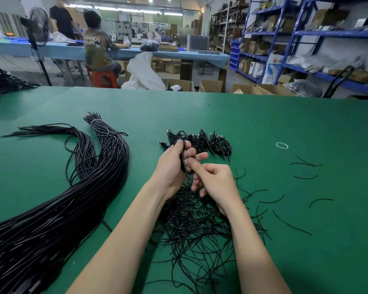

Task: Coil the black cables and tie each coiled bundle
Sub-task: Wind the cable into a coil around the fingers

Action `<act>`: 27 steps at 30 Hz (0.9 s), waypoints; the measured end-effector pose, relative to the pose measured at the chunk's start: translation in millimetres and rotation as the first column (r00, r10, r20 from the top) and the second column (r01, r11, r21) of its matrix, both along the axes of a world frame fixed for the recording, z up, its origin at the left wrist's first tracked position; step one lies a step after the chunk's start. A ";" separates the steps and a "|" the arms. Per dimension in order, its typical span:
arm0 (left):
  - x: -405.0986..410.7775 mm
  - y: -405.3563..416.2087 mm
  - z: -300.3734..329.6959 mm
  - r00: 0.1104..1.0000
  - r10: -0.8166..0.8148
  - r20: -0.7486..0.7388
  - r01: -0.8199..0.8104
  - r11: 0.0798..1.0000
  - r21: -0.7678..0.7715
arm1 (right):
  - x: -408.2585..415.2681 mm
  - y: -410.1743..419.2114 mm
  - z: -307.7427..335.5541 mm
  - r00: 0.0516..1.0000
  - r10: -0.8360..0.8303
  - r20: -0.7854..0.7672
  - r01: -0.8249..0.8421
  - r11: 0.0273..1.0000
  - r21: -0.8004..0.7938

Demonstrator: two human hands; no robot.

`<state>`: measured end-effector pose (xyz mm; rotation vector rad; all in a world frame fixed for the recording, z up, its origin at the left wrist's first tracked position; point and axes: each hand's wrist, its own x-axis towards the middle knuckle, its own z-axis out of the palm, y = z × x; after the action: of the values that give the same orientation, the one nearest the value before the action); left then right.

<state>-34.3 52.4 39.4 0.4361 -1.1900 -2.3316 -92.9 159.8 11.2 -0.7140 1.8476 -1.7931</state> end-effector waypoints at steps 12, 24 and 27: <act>1.1 -4.7 1.8 0.998 0.022 -0.065 -0.015 0.994 0.106 | 2.5 4.6 7.7 0.968 0.236 0.080 -0.238 0.971 0.012; 7.5 -9.7 -2.4 0.999 0.037 0.004 -0.036 0.992 -0.124 | -3.2 17.2 9.9 0.949 0.297 0.101 -0.304 0.951 0.063; 10.5 -9.4 -3.1 0.992 -0.022 0.121 0.066 0.928 -0.366 | -10.8 15.2 11.0 0.990 0.064 0.127 -0.057 0.997 -0.061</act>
<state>-23.8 43.0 36.3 0.4152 -1.6686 -2.0725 -103.7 175.0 22.2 -0.6518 1.6798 -1.8158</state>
